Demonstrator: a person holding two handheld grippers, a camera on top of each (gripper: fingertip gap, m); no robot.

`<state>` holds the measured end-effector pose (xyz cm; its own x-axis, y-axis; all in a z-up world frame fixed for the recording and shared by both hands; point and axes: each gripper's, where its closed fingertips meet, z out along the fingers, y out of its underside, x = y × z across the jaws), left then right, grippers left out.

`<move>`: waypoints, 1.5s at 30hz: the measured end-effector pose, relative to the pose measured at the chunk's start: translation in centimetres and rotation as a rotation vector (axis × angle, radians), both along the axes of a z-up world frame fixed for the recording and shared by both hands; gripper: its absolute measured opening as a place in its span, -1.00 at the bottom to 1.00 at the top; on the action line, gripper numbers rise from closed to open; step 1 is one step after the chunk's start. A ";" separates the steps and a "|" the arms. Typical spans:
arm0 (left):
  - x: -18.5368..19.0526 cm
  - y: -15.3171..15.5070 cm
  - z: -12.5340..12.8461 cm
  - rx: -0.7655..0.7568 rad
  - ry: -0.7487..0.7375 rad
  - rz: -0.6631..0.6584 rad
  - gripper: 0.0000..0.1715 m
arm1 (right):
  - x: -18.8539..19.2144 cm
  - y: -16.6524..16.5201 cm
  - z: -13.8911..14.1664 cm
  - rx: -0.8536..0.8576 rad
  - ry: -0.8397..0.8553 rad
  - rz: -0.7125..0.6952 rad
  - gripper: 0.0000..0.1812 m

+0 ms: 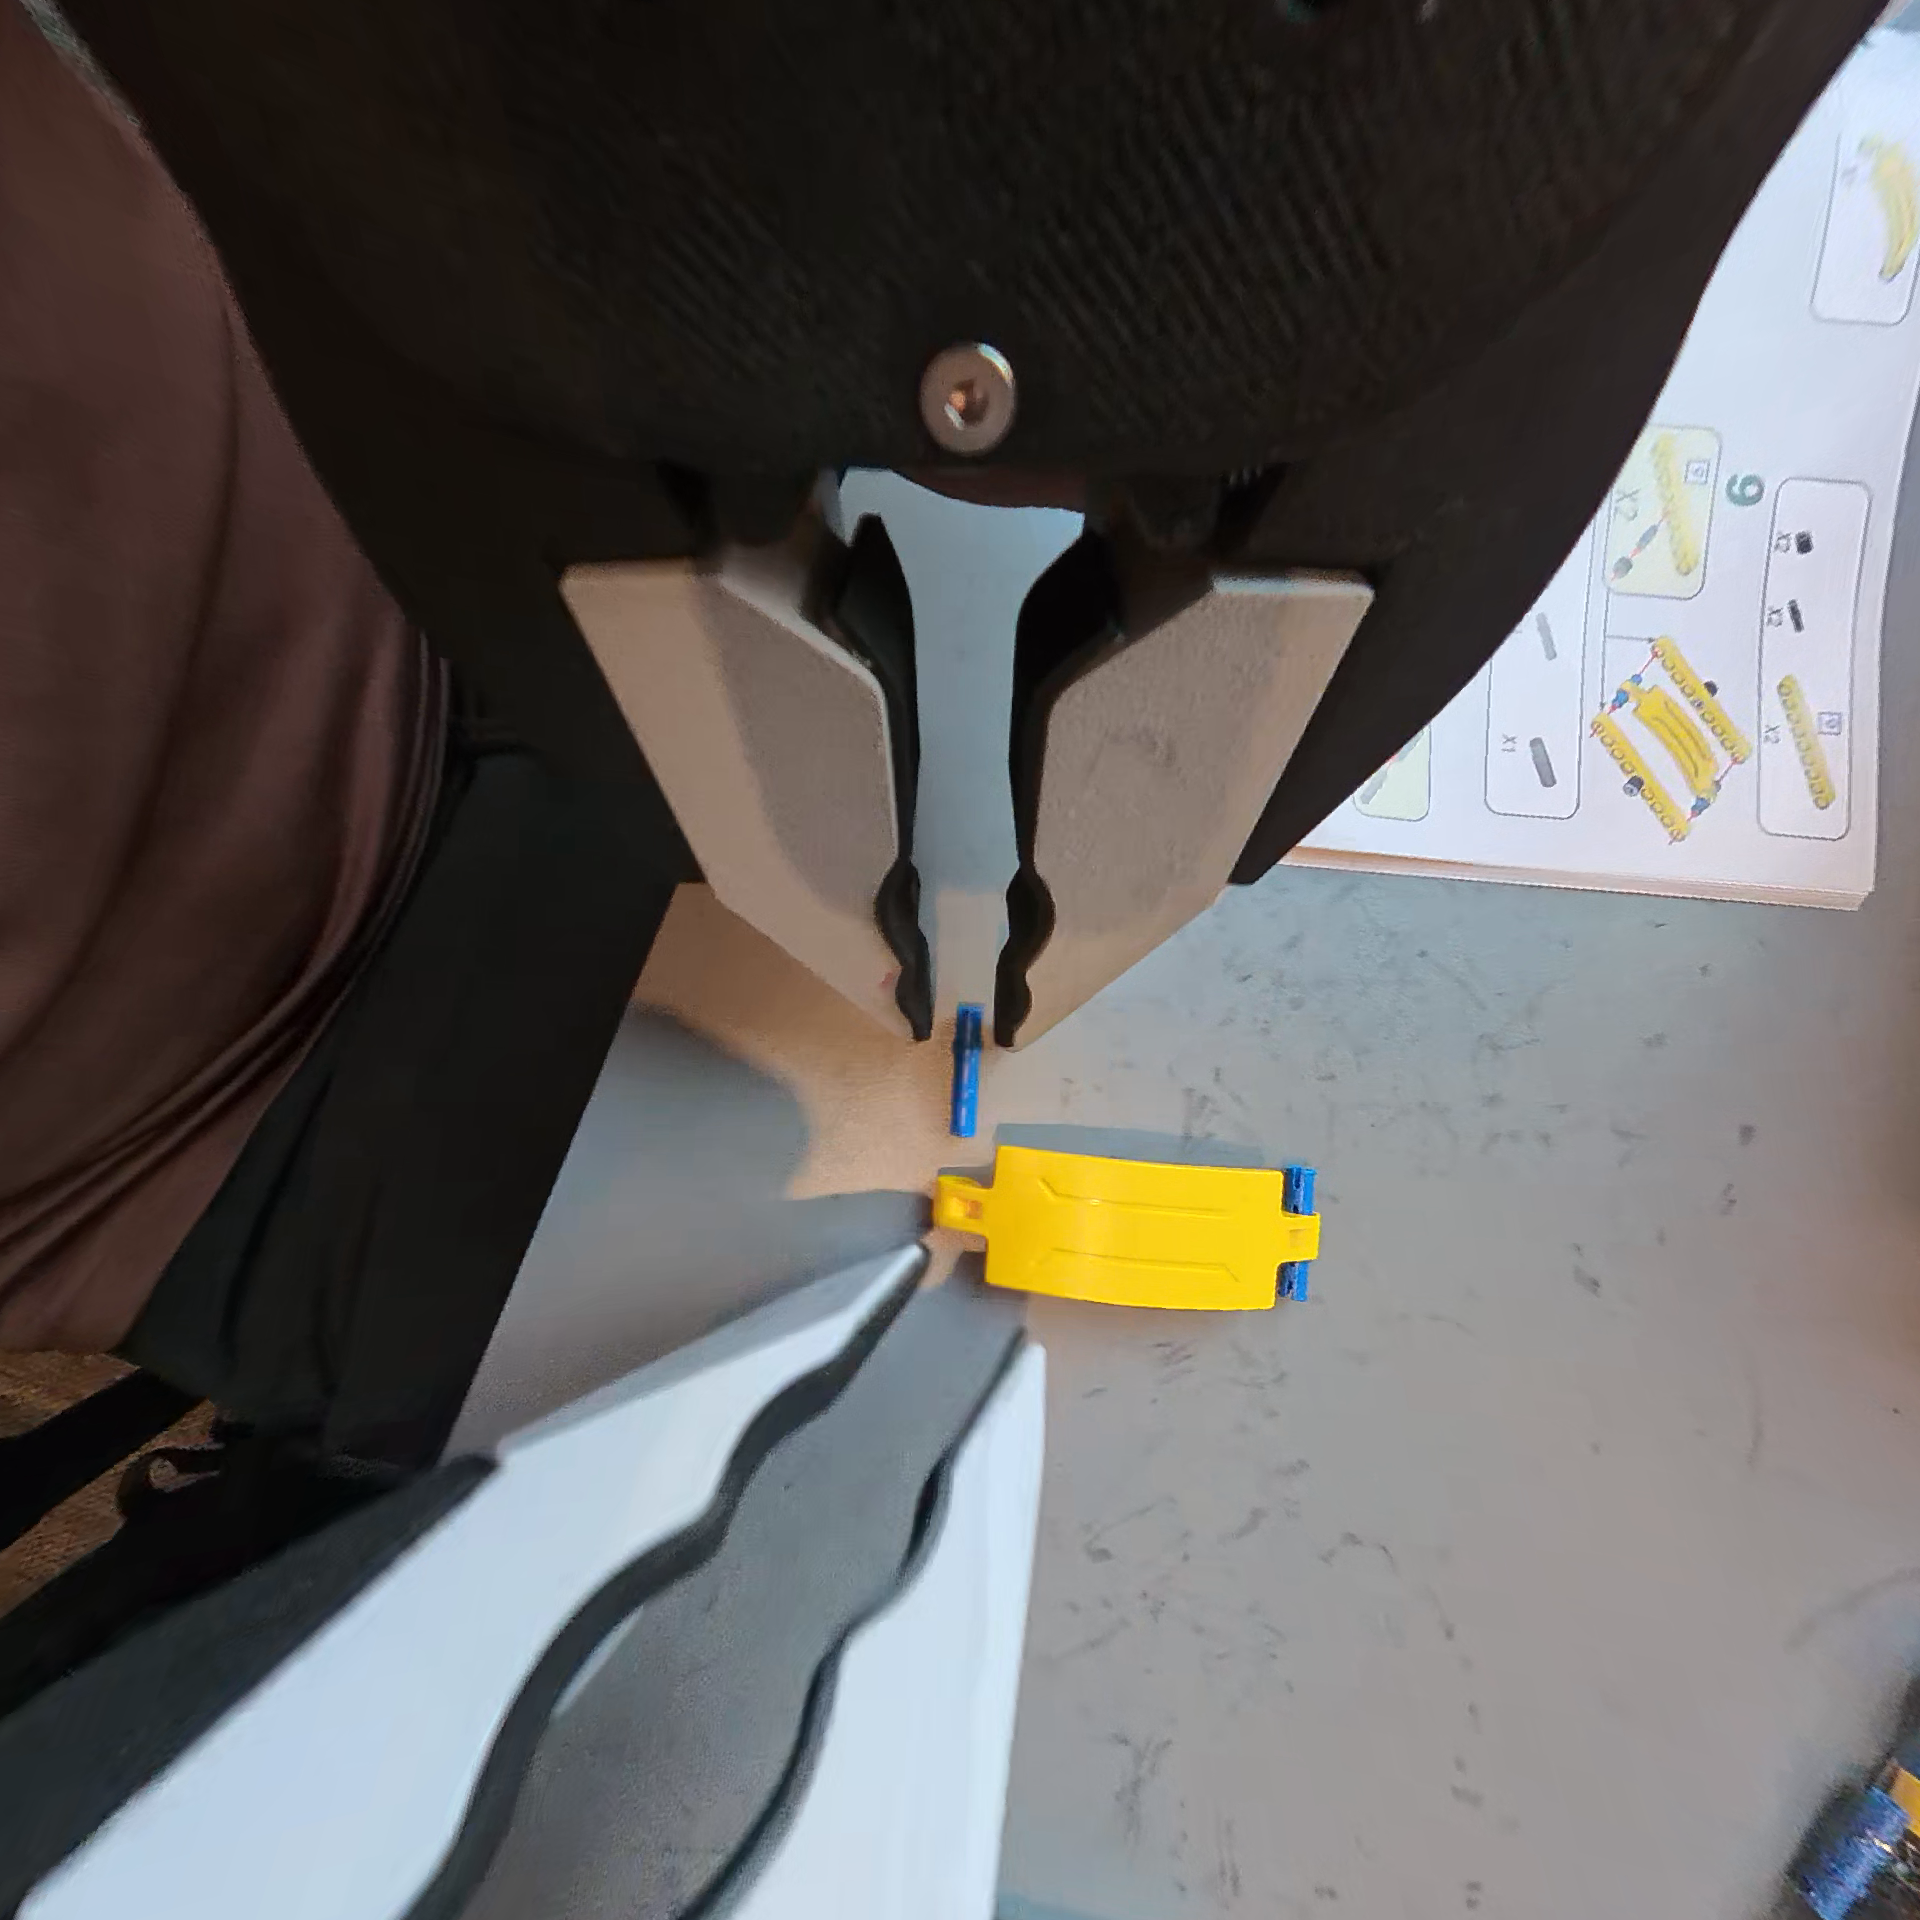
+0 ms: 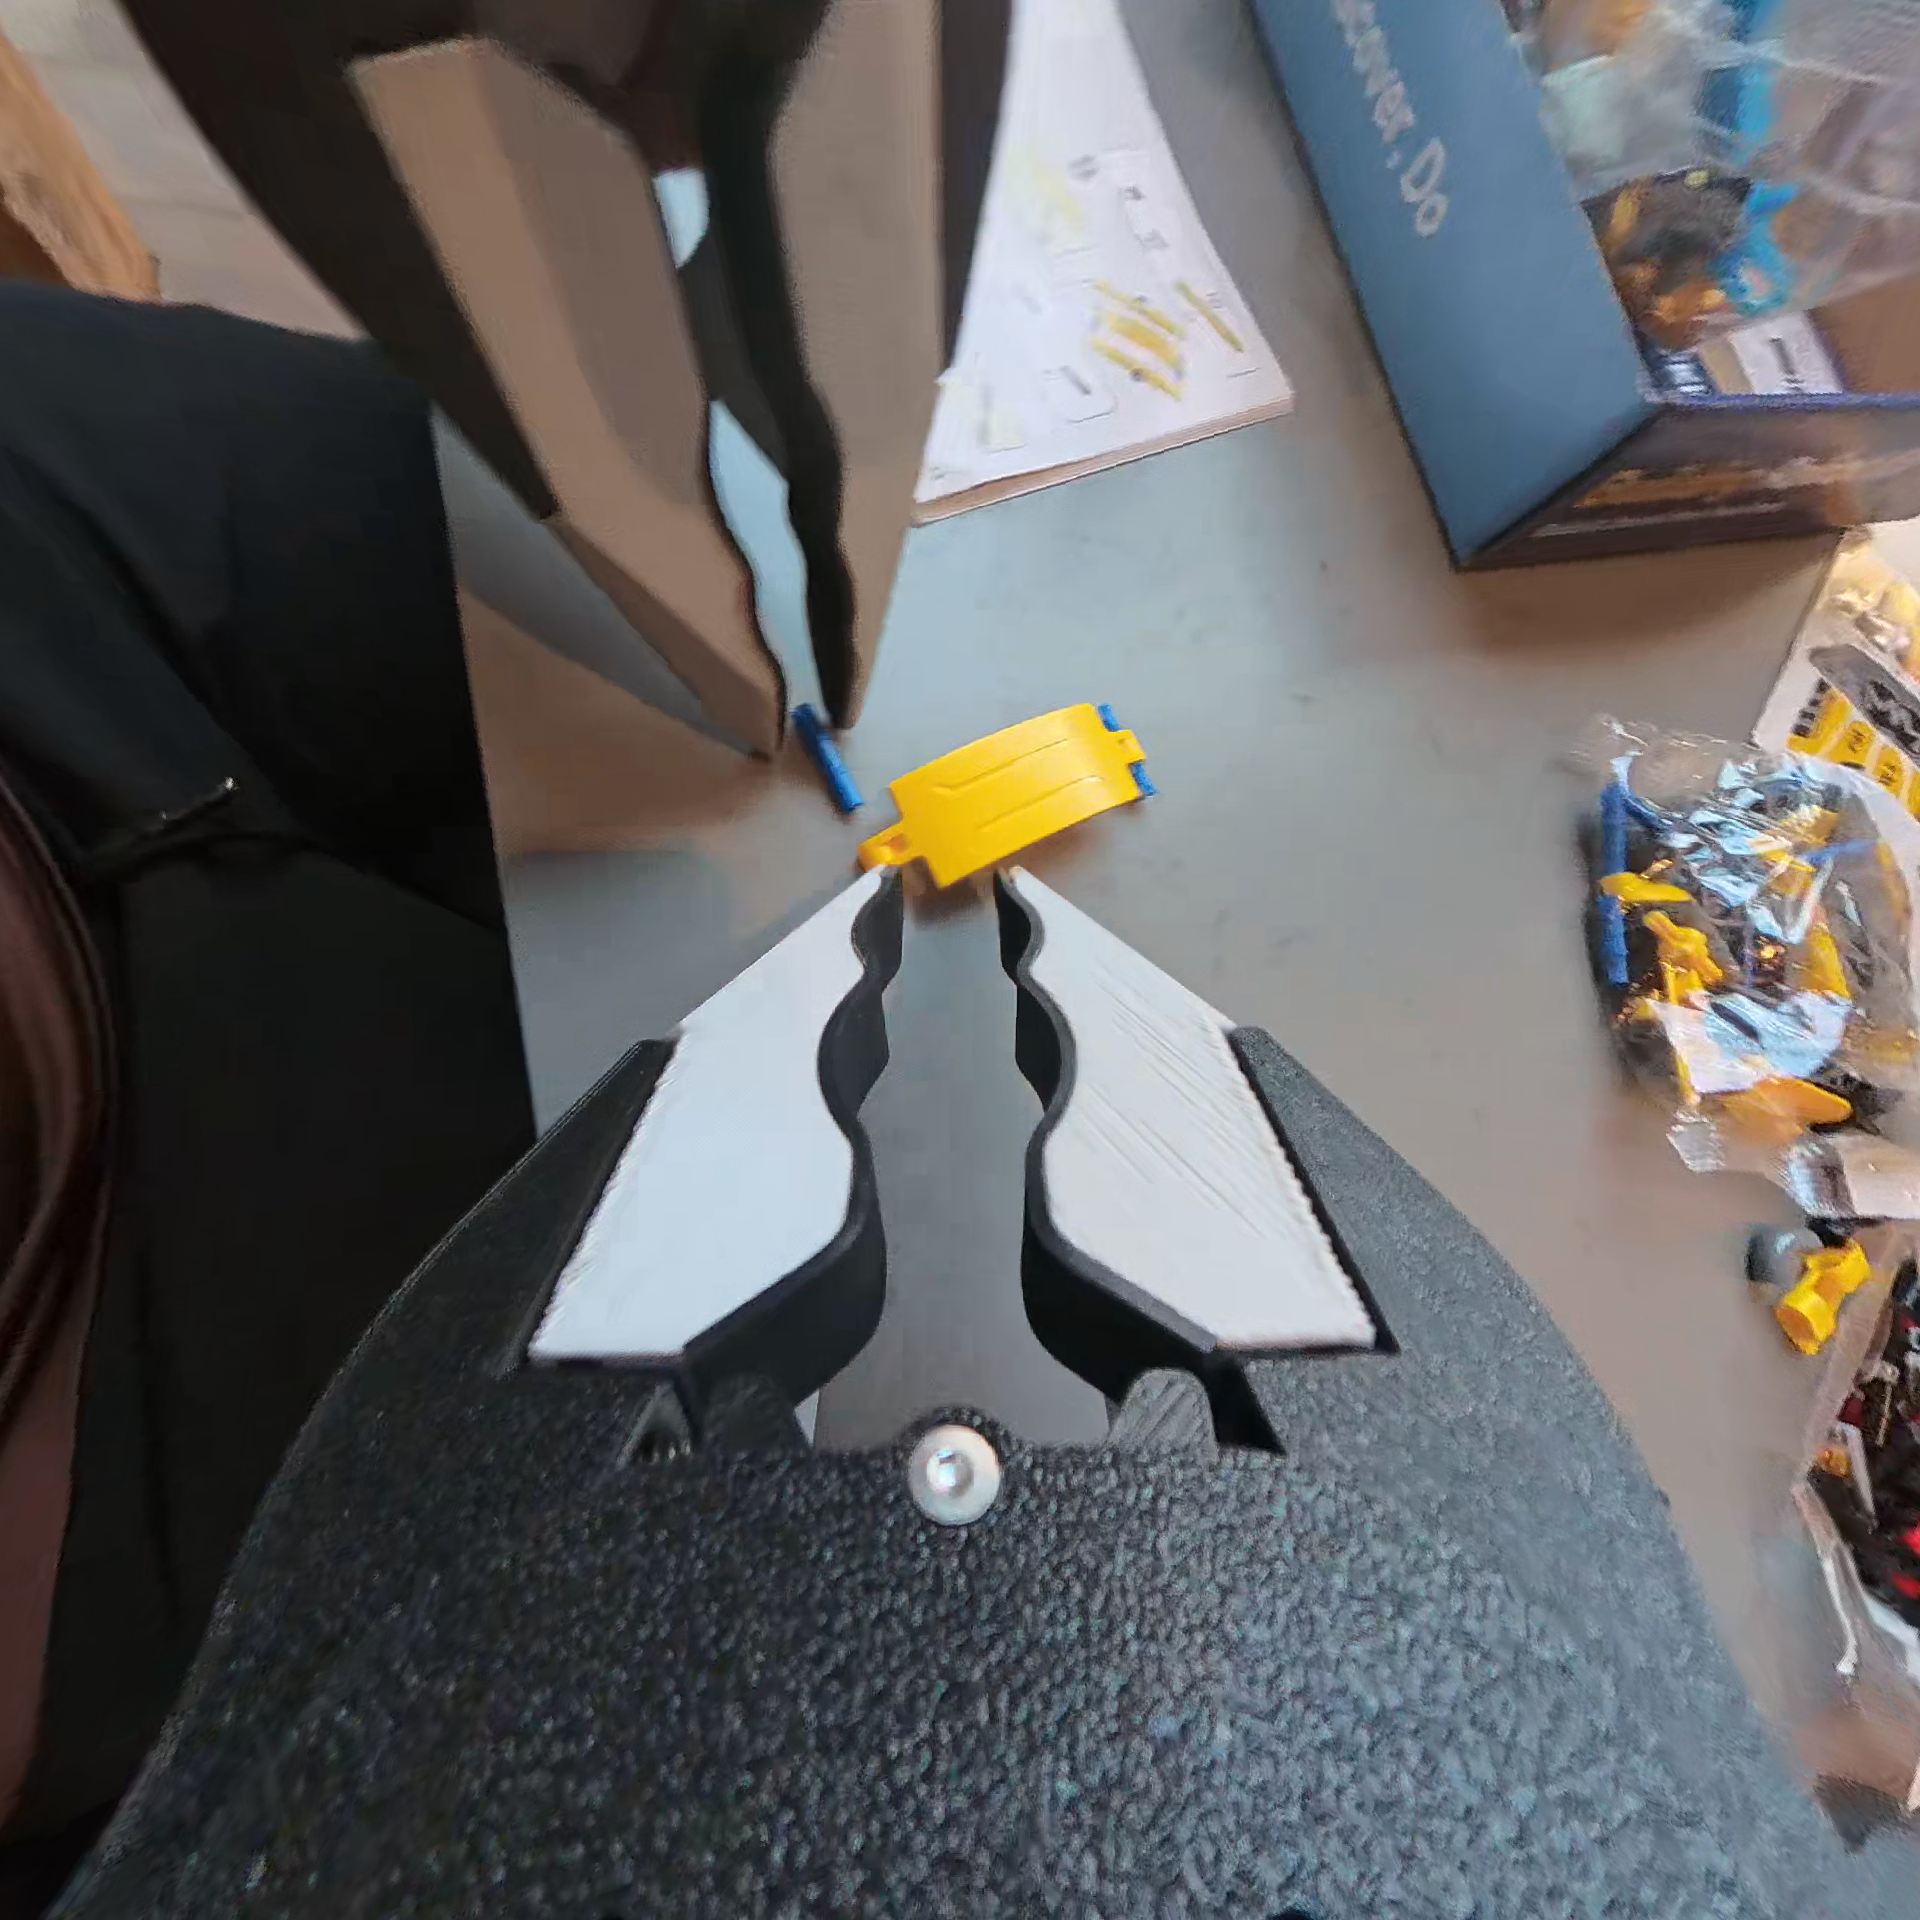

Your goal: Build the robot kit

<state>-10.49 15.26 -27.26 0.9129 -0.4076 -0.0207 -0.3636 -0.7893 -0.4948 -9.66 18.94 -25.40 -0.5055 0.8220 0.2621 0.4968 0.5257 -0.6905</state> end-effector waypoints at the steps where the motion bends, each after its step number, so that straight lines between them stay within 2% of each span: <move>1: -0.1 0.0 0.0 0.007 0.011 0.002 -0.90 | -0.2 0.2 0.4 -0.021 0.015 -0.022 -0.81; 4: -0.5 -0.2 0.2 0.023 0.031 0.015 -0.86 | -0.5 0.1 1.1 -0.128 0.017 -0.056 -0.77; 7: -0.1 -0.2 0.3 0.045 -0.002 0.012 -0.86 | -0.5 0.4 0.5 -0.187 -0.039 -0.101 -0.74; 12: 0.8 0.0 0.1 0.052 -0.083 0.026 -0.90 | -0.3 0.3 -0.3 -0.178 -0.080 -0.115 -0.66; 14: 1.2 0.0 0.2 0.053 -0.101 0.016 -0.82 | -0.4 0.9 -0.3 -0.150 -0.071 -0.139 -0.66; 17: -1.9 1.0 2.6 0.190 0.067 0.015 -0.80 | -0.5 2.6 0.0 -0.094 -0.052 -0.206 -0.69; 19: -3.6 1.5 4.9 0.291 0.177 -0.015 -0.79 | -0.5 2.1 0.6 -0.135 -0.033 -0.198 -0.69; 21: -4.5 1.7 6.0 0.322 0.263 -0.035 -0.75 | -0.7 1.2 0.9 -0.179 -0.030 -0.194 -0.67; 23: -5.0 1.8 5.6 0.301 0.281 -0.026 -0.69 | -1.2 0.7 0.4 -0.179 -0.033 -0.208 -0.63; 27: -5.1 1.8 3.2 0.275 0.309 -0.029 -0.66 | -1.7 -0.1 -0.8 -0.216 -0.071 -0.244 -0.46; 32: -5.5 1.9 1.1 0.285 0.392 -0.025 -0.64 | -2.1 -0.1 -1.2 -0.233 -0.064 -0.272 -0.44; 38: -4.5 2.0 1.0 0.335 0.288 0.027 -0.64 | -3.3 0.0 -0.5 -0.301 -0.025 -0.300 -0.46; 42: -3.9 1.7 0.6 0.357 0.190 0.092 -0.75 | -3.2 0.2 -0.6 -0.297 -0.029 -0.297 -0.59; 45: -3.0 1.2 0.5 0.364 0.154 0.085 -0.80 | -2.9 0.8 -0.8 -0.267 -0.035 -0.300 -0.61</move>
<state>-13.52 16.47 -26.75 0.9181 -0.2712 -0.2890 -0.3961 -0.6027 -0.6927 -12.55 19.76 -26.23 -0.2374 0.9714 0.0060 0.6269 0.1579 -0.7629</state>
